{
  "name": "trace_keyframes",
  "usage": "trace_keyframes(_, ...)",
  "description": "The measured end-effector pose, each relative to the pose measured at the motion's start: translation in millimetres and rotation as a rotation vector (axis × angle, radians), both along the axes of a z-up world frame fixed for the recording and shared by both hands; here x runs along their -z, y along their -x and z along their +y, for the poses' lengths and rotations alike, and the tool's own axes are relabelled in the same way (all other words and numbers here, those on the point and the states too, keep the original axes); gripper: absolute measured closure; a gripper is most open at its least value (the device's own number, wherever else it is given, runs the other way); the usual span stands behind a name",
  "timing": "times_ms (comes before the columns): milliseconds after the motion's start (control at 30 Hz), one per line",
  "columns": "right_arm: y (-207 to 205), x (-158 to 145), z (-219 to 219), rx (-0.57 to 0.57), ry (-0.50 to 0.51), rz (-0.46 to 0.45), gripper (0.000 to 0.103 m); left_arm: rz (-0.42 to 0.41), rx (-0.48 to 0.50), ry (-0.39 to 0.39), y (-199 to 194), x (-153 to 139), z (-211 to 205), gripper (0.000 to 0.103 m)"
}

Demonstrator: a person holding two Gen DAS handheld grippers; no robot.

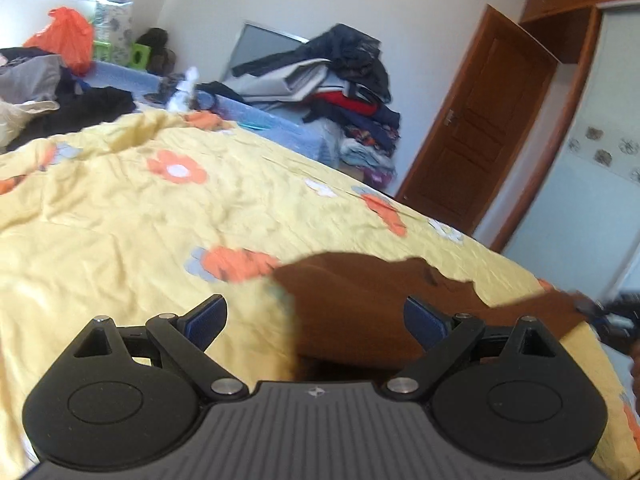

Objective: Fold small clothes

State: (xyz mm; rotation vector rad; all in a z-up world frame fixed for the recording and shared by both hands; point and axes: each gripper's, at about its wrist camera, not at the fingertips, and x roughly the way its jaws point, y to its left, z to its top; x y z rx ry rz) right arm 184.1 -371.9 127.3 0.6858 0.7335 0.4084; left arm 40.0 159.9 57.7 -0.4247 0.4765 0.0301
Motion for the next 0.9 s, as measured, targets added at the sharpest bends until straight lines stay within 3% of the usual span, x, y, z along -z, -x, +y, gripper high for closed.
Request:
trace_keyframes(167, 2.6, 27.5, -42.5, 0.088, 0.028, 0.092, 0.086, 0.086, 0.031, 0.185, -35.3, 15.2, 23.4, 0.007)
trace_keyframes(267, 4.3, 34.5, -33.5, 0.061, 0.032, 0.102, 0.086, 0.13, 0.08, 0.221, -68.3, 22.0, 12.6, 0.007)
trace_keyframes(500, 6.1, 24.9, -18.0, 0.017, 0.044, 0.086, 0.086, 0.15, 0.135, 0.025, -129.5, 6.2, -35.5, 0.007)
trace_keyframes(567, 6.4, 22.0, -18.5, 0.017, 0.044, 0.08, 0.086, 0.143, 0.169, -0.092, -137.9, 1.3, -56.2, 0.007)
trace_keyframes(633, 5.5, 21.8, -18.5, 0.016, 0.043, 0.078, 0.086, 0.184, 0.168, -0.271, -150.8, 3.0, -80.6, 0.008)
trace_keyframes(667, 5.3, 22.4, -18.6, 0.017, 0.043, 0.081, 0.086, 0.207, 0.165, -0.357, -155.9, 7.5, -91.0, 0.017)
trace_keyframes(700, 4.9, 23.2, -18.7, 0.017, 0.042, 0.084, 0.086, 0.238, 0.166, -0.425, -161.3, 13.0, -98.3, 0.06)
trace_keyframes(733, 5.3, 24.2, -18.8, 0.018, 0.044, 0.085, 0.086, 0.288, 0.163, -0.464, -166.7, 19.6, -100.5, 0.087)
trace_keyframes(767, 6.0, 25.2, -19.5, 0.018, 0.046, 0.086, 0.086, 0.33, 0.154, -0.449, -170.7, 24.1, -96.4, 0.097)
trace_keyframes(900, 8.9, 22.9, -20.6, 0.018, 0.038, 0.066, 0.086, 0.269, 0.1, -0.33, -157.4, 7.5, -57.8, 0.098)
